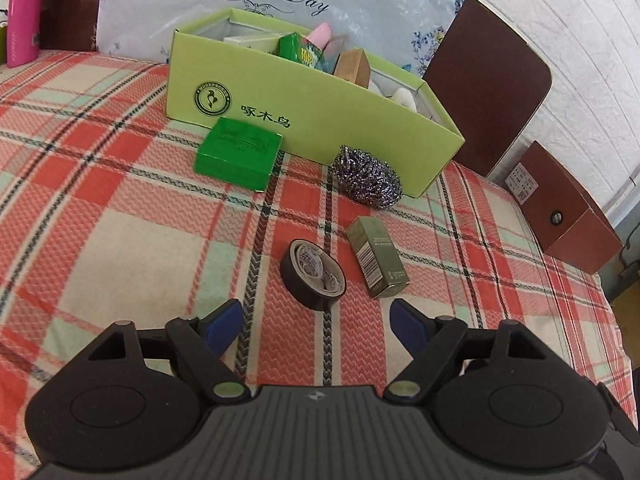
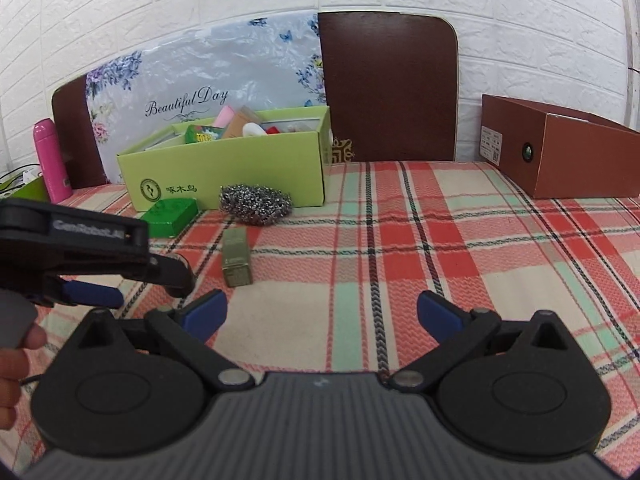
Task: Organize objects
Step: 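Grasp the black tape roll with left tool while right tool grasps the olive-green box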
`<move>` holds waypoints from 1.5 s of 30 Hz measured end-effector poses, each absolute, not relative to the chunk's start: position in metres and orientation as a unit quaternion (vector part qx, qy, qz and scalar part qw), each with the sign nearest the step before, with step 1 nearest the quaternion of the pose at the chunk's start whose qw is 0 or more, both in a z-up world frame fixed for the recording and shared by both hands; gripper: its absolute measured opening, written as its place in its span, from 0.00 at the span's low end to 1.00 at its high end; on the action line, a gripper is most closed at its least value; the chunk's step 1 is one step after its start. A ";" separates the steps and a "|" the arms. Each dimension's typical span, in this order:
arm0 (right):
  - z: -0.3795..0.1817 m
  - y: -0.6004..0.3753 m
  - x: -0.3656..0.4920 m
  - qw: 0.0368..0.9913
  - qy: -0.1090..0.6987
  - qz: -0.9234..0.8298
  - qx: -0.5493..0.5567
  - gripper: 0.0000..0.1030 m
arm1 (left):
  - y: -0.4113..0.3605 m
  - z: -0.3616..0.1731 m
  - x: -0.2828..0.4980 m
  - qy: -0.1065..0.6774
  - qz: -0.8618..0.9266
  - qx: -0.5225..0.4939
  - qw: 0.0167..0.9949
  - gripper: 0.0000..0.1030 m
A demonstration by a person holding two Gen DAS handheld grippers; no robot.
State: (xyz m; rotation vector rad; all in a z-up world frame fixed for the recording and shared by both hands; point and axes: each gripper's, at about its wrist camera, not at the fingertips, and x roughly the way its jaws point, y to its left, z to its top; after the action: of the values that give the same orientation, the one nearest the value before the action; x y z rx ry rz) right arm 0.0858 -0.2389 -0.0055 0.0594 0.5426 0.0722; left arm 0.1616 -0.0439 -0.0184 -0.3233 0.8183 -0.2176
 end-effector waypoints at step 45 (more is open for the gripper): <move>-0.019 -0.203 0.122 0.935 0.331 0.124 0.014 0.25 | -0.031 -0.018 0.190 0.387 -0.130 -0.153 0.900 0.53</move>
State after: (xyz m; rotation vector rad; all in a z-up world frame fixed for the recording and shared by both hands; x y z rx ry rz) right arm 0.1223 -0.2031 -0.0191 0.0291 0.6765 0.2536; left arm 0.1897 -0.0310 -0.0179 -0.3175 0.8019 -0.2689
